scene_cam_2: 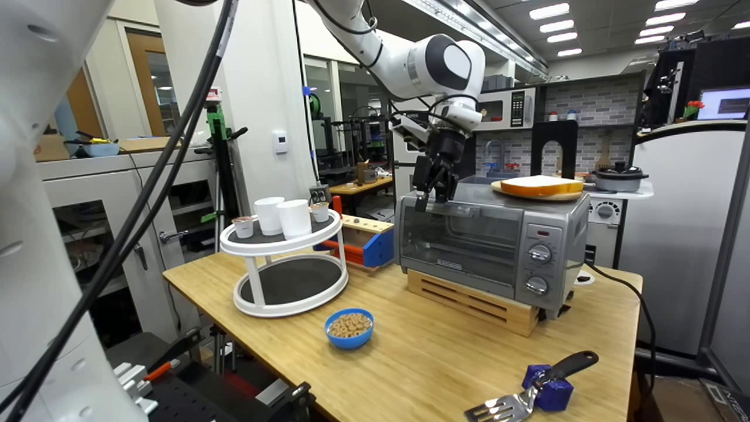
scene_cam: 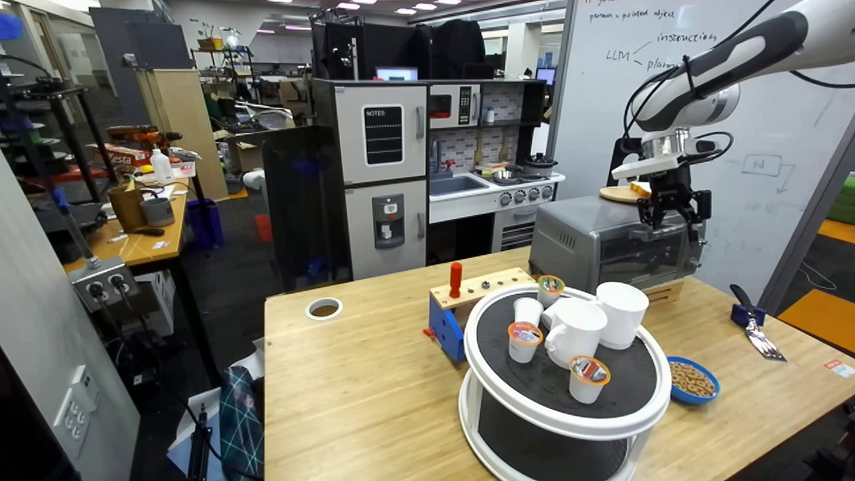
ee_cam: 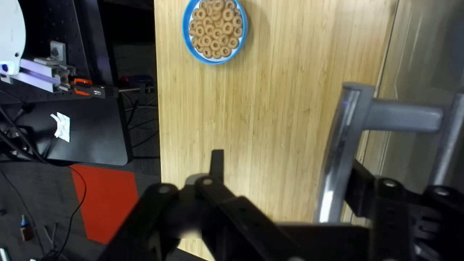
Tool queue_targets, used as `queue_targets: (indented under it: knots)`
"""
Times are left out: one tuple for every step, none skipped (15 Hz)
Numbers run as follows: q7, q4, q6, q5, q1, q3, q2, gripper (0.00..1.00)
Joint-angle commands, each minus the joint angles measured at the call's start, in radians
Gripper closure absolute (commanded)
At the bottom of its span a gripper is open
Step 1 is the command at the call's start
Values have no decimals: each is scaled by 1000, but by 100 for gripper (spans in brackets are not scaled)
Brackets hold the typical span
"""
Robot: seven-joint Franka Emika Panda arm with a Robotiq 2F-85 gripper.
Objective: Open the oven door, place the mug on the right inside the oven
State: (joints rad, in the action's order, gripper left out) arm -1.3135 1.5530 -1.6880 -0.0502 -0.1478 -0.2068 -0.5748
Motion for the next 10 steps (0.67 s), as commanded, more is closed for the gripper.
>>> queue_targets:
  knots:
    - [27, -39, 43, -34, -16, 6, -14, 55]
    - [27, -40, 42, -34, -16, 6, -14, 62]
    - [27, -40, 42, -34, -16, 6, -15, 69]
    - [28, -41, 43, -34, -16, 6, -16, 75]
    - [28, -42, 43, -34, -16, 6, -17, 82]
    - [29, -42, 43, -35, -17, 6, -18, 90]
    - [30, -42, 44, -37, -18, 7, -19, 96]
    - [30, -41, 44, -38, -19, 6, -19, 99]
    - [24, -43, 43, -40, -20, 6, -19, 98]
    - [26, -45, 42, -42, -21, 6, -18, 95]
